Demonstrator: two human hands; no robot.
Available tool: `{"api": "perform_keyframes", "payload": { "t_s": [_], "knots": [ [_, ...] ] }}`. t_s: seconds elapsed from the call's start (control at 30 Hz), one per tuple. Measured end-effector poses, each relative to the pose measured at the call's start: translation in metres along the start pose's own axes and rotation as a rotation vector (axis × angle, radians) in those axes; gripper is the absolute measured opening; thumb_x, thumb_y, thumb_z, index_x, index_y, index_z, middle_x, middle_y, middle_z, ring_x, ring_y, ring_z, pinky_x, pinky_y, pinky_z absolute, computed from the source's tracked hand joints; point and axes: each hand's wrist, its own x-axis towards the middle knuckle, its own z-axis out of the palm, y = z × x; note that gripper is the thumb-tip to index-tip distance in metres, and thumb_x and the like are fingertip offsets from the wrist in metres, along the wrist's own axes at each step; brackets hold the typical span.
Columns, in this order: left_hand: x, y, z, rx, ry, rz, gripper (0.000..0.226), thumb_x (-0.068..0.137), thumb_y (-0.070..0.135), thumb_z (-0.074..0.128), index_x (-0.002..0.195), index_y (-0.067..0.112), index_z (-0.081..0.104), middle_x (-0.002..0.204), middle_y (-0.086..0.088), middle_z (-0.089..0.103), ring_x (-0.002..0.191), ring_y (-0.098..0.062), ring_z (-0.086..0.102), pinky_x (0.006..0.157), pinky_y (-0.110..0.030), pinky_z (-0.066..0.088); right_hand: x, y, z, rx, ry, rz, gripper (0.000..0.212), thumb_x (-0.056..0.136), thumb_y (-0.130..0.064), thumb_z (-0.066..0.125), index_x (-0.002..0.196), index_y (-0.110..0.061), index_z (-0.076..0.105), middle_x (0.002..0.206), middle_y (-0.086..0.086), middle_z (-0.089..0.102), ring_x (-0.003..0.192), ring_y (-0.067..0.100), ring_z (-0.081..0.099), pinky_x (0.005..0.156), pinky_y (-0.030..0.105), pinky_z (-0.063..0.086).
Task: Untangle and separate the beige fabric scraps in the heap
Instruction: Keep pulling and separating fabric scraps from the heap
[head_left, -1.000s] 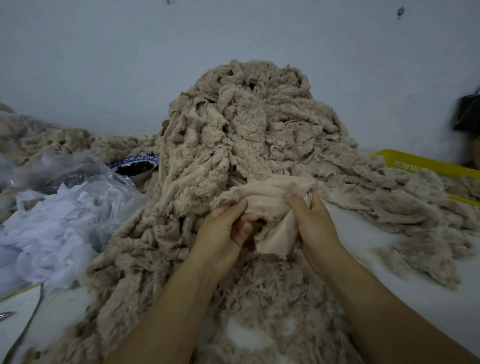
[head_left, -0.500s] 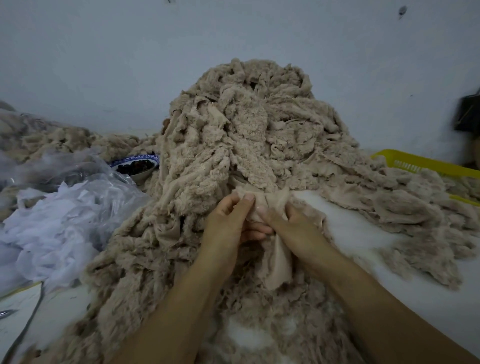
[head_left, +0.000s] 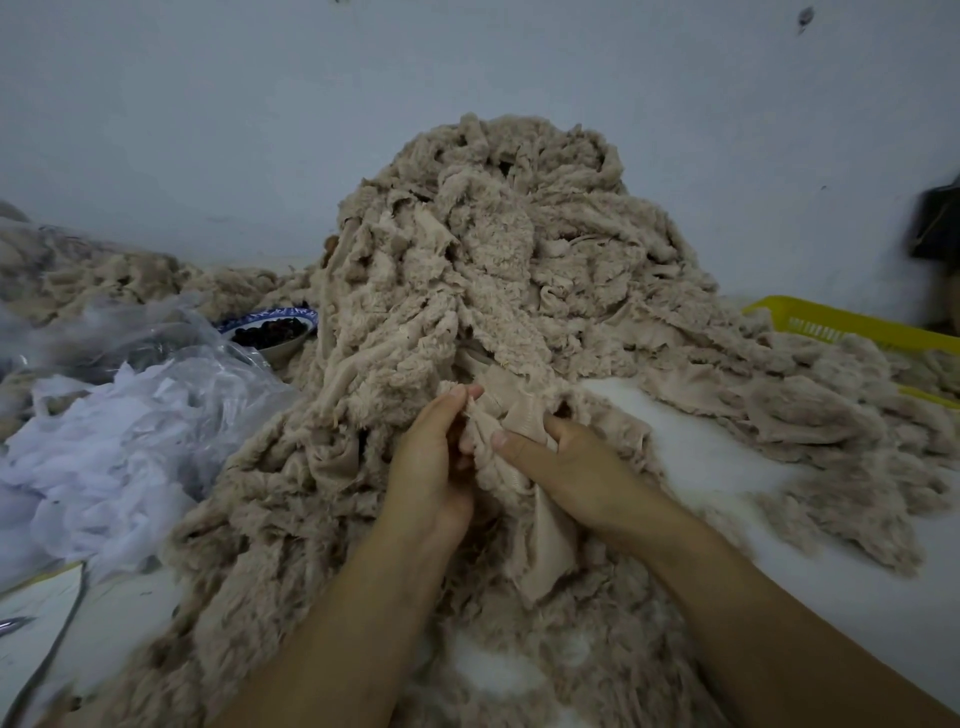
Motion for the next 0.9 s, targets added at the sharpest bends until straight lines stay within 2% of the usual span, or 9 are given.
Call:
{"api": "perform_keyframes", "payload": {
  "t_s": [0.07,0.17,0.23,0.37,0.43,0.53,0.67,0.8,0.9],
  "knots": [
    [0.001,-0.002,0.002,-0.053,0.020,-0.044,0.019,0.096,0.022,0.059,0.084,0.013,0.071,0.048,0.003,0.042,0.046,-0.008,0.043,0.053,-0.023,0.043,0.001,-0.002,0.000,-0.021,-0.020,0.007,0.010,0.097,-0.027,0.063,0.098,-0.034,0.070,0.096,-0.016,0.076,0.091,0.003,0.071,0.075,0.014,0.054],
    [0.004,-0.003,0.004,-0.109,0.019,-0.092,0.022,0.094,0.020,0.061,0.079,0.011,0.075,0.067,-0.004,0.048,0.065,-0.016,0.051,0.068,-0.031,0.048,0.002,-0.003,-0.001,-0.037,-0.043,0.020,0.010,0.097,-0.027,0.063,0.099,-0.032,0.071,0.097,-0.012,0.077,0.092,0.006,0.072,0.079,0.019,0.055],
    [0.005,-0.004,0.005,-0.118,0.018,-0.108,0.023,0.095,0.020,0.061,0.079,0.011,0.074,0.073,-0.006,0.048,0.068,-0.018,0.050,0.070,-0.032,0.047,0.003,-0.004,-0.003,-0.050,-0.047,0.026,0.010,0.096,-0.027,0.063,0.099,-0.031,0.072,0.097,-0.008,0.077,0.092,0.009,0.072,0.082,0.025,0.056],
    [0.004,-0.004,0.008,-0.100,0.026,-0.133,0.022,0.095,0.019,0.061,0.077,0.012,0.071,0.071,-0.005,0.050,0.065,-0.018,0.053,0.065,-0.032,0.052,0.003,-0.003,-0.004,-0.068,-0.073,0.047,0.012,0.097,-0.026,0.063,0.102,-0.020,0.073,0.093,-0.001,0.077,0.089,0.016,0.073,0.081,0.033,0.057],
    [0.004,0.001,0.007,-0.105,0.027,-0.146,0.020,0.095,0.019,0.060,0.077,0.012,0.066,0.066,-0.004,0.049,0.062,-0.017,0.051,0.064,-0.032,0.052,0.002,-0.002,-0.003,-0.092,-0.119,0.063,0.023,0.095,-0.028,0.063,0.110,-0.013,0.070,0.100,0.006,0.076,0.094,0.023,0.072,0.086,0.040,0.056],
    [0.006,0.004,0.004,-0.081,0.047,-0.125,0.028,0.099,0.018,0.055,0.072,0.012,0.060,0.053,0.000,0.041,0.056,-0.014,0.043,0.058,-0.028,0.046,0.001,-0.001,-0.001,-0.075,-0.166,0.099,0.034,0.085,-0.037,0.063,0.112,-0.018,0.070,0.105,0.005,0.075,0.099,0.023,0.071,0.091,0.040,0.056],
    [0.008,0.003,0.004,-0.051,0.094,-0.109,0.036,0.103,0.014,0.048,0.069,0.011,0.057,0.053,-0.002,0.045,0.050,-0.014,0.048,0.045,-0.021,0.049,-0.002,-0.003,0.000,-0.120,-0.191,0.116,0.013,0.095,-0.030,0.064,0.101,-0.021,0.072,0.098,0.002,0.077,0.093,0.020,0.072,0.089,0.039,0.056],
    [0.009,-0.001,0.002,0.041,0.088,-0.110,0.035,0.098,0.003,0.047,0.064,0.011,0.052,0.063,-0.005,0.043,0.053,-0.016,0.044,0.044,-0.023,0.042,-0.003,-0.010,0.001,-0.150,-0.216,0.125,0.015,0.096,-0.026,0.064,0.090,-0.015,0.072,0.083,-0.002,0.072,0.079,0.012,0.068,0.080,0.035,0.054],
    [0.019,0.011,-0.007,0.140,0.147,-0.084,0.036,0.105,0.007,0.037,0.071,0.011,0.049,0.062,-0.005,0.043,0.055,-0.014,0.040,0.047,-0.019,0.035,-0.013,-0.013,0.015,-0.166,-0.349,0.112,0.021,0.090,-0.039,0.067,0.090,-0.019,0.074,0.088,-0.001,0.075,0.081,0.010,0.068,0.078,0.032,0.054]
  ]
}}
